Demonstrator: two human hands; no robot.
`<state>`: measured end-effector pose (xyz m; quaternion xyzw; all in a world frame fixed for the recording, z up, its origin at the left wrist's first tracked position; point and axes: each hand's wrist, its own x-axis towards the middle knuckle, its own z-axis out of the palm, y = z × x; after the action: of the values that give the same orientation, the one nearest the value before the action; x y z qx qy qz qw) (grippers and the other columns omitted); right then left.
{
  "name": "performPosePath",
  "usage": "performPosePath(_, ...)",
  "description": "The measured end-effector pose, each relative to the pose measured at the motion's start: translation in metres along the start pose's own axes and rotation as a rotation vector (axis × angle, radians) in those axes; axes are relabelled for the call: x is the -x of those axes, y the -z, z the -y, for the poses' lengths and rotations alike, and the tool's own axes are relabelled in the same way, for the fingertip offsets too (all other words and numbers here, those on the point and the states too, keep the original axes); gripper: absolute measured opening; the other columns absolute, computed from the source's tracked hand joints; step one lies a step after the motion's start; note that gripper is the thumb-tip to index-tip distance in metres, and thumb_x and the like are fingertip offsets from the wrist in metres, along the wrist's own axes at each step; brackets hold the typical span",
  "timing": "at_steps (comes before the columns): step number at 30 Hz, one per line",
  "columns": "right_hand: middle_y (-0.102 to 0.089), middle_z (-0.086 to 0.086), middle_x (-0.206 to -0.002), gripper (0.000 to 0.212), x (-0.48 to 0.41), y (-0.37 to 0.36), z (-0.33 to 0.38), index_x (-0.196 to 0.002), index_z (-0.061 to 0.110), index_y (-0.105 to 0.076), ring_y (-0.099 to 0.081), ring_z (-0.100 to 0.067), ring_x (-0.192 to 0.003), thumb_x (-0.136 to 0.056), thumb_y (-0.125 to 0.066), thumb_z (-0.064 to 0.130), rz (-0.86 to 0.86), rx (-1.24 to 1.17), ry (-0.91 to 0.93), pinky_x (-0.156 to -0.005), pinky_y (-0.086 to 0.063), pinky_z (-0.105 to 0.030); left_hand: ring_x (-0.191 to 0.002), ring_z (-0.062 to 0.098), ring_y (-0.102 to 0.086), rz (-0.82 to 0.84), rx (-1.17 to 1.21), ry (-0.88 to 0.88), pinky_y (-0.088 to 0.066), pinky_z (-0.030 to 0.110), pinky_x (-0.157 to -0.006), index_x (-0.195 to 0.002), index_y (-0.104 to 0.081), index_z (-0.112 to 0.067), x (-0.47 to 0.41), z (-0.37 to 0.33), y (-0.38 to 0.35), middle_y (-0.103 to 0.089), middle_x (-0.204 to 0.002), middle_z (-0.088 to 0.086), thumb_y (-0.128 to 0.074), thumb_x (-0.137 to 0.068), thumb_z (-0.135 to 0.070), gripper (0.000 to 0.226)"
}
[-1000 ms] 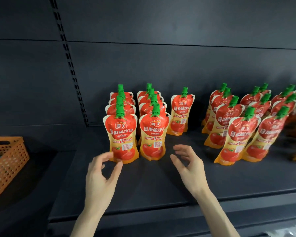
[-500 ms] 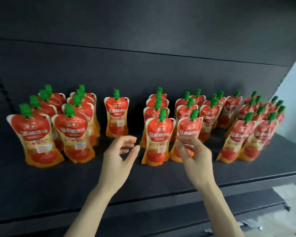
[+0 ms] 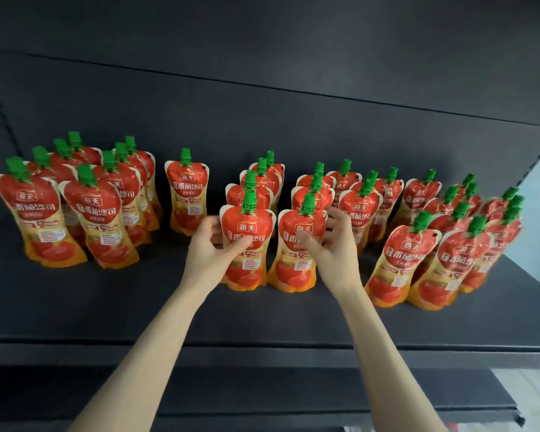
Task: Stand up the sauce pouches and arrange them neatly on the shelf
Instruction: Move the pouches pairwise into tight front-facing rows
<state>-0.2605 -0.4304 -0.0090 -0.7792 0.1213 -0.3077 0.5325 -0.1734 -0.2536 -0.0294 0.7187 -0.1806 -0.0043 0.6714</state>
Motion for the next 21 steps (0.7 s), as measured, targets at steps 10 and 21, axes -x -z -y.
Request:
performPosePath(10, -0.070, 0.001, -0.106, 0.022, 0.027, -0.030, -0.025, -0.112, 0.017, -0.058, -0.067, -0.015, -0.099, -0.090, -0.060, 0.014, 0.154, -0.302, -0.115, -0.080, -0.056, -0.028, -0.097, 0.003, -0.064, 0.071, 0.070, -0.004, -0.052, 0.018, -0.077, -0.104, -0.060, -0.024, 0.033, 0.017, 0.017, -0.069, -0.103, -0.008, -0.066, -0.085, -0.014, 0.023)
performPosePath(21, -0.071, -0.002, -0.105, 0.021, 0.063, -0.176, 0.030, -0.112, 0.016, -0.060, -0.067, -0.015, -0.099, -0.091, -0.059, 0.013, 0.268, -0.378, -0.067, -0.083, -0.055, -0.031, -0.098, 0.002, -0.063, -0.099, 0.075, -0.043, -0.054, 0.017, -0.075, -0.106, -0.061, -0.021, 0.052, 0.034, 0.186, -0.069, -0.100, -0.016, -0.064, -0.085, -0.015, 0.023)
